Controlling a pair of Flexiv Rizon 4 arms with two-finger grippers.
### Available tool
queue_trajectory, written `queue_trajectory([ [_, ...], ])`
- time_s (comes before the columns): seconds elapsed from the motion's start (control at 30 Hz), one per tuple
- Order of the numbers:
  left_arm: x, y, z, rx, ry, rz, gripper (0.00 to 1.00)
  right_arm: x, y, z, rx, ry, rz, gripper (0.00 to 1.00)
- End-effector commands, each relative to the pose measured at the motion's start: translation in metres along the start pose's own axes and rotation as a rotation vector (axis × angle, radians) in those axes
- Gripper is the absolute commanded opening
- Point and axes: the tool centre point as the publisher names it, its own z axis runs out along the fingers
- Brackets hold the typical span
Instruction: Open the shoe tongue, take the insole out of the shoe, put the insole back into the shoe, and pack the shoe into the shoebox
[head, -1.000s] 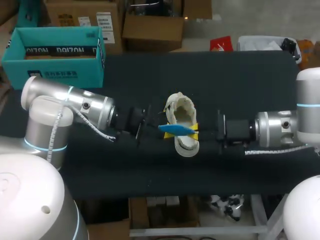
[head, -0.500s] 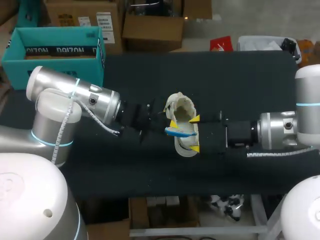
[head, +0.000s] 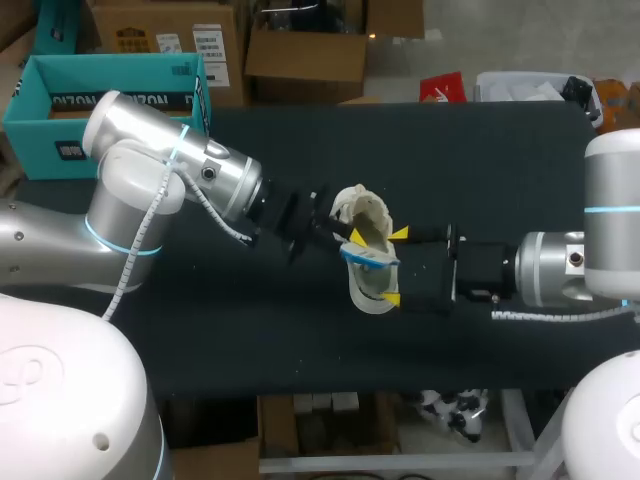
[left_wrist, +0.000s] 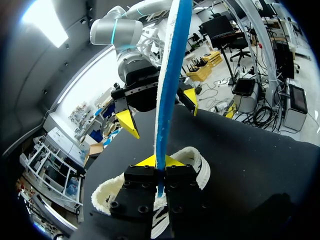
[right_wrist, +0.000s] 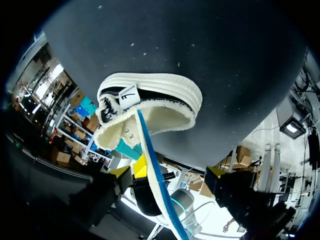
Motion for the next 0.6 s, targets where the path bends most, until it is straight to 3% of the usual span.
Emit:
queue_trajectory([
  [0.03,-0.008,0.011,0.006,0.024,0.078,0.002,0.0,0.002,0.002,0.012,-0.02,0.034,0.007,0.82],
  [0.17,-0.006,0.018,0.007,0.01,0.126,0.002,0.0,0.007,0.004,0.017,-0.045,0.051,0.013,0.61],
  [0.27,-0.004,0.021,0.007,0.004,0.141,0.001,0.0,0.011,0.006,0.02,-0.056,0.058,0.014,0.51],
  [0.6,-0.006,0.024,0.012,-0.004,0.174,0.001,0.0,0.016,0.014,0.026,-0.091,0.093,0.021,0.42],
])
